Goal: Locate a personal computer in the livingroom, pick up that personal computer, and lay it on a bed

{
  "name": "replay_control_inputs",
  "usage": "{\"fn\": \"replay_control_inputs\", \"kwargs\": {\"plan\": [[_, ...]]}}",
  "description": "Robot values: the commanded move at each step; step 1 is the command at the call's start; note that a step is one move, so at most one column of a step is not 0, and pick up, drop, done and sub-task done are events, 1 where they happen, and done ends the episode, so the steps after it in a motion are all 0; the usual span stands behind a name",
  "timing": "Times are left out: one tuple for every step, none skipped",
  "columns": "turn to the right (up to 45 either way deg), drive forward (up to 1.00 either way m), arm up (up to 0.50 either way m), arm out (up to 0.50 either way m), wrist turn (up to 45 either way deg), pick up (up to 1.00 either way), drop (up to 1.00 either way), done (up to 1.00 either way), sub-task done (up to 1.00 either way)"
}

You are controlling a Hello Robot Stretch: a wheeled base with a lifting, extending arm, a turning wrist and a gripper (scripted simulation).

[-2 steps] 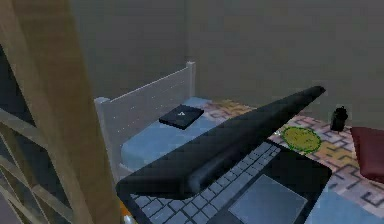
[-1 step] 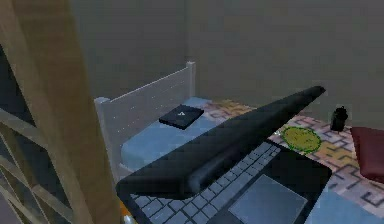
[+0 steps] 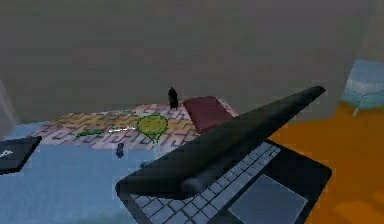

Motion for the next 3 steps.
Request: {"fn": "replay_control_inputs", "kwargs": {"plan": [[24.0,0.00,0.00,0.00,0.0,0.00,0.00,0.00,0.00],[-45.0,0.00,0.00,0.00,0.0,0.00,0.00,0.00,0.00],[45.0,0.00,0.00,0.00,0.0,0.00,0.00,0.00,0.00]]}}
